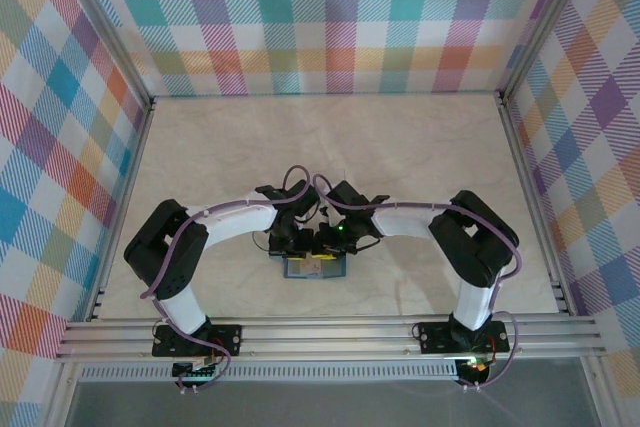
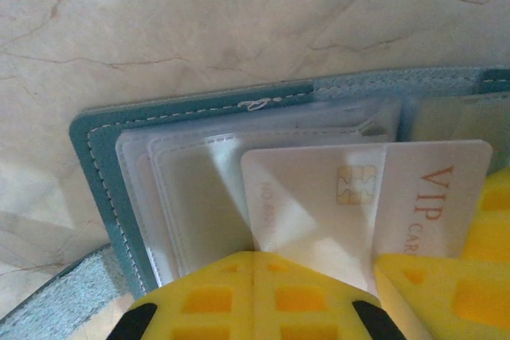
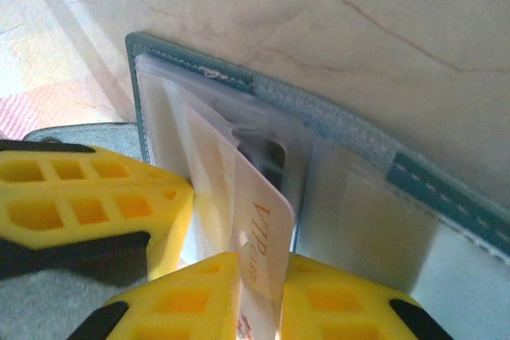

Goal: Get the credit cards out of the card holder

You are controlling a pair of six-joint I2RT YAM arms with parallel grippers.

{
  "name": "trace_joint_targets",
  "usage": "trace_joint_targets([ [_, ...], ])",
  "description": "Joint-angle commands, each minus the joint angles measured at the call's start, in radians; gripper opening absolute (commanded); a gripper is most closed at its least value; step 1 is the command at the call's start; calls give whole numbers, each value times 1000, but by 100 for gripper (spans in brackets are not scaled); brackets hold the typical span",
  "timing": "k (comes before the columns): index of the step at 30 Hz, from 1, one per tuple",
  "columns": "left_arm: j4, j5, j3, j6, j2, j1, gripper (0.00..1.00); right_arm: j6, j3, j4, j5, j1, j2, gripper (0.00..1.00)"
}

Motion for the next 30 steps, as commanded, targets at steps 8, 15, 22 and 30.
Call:
trace_joint_targets([
  [8, -18, -21, -44, 9, 34, -7, 0, 31, -39, -5, 29, -2, -68, 11],
  [15, -32, -21, -42, 0, -37, -10, 0, -33, -34, -205, 153, -3, -180, 11],
  [22, -58, -66, -9, -28, -162, -16, 3, -86, 9, -275, 185, -2, -273, 11],
  [30, -80, -183, -48, -38, -353, 11, 7, -415, 167, -466, 340, -9, -280, 9],
])
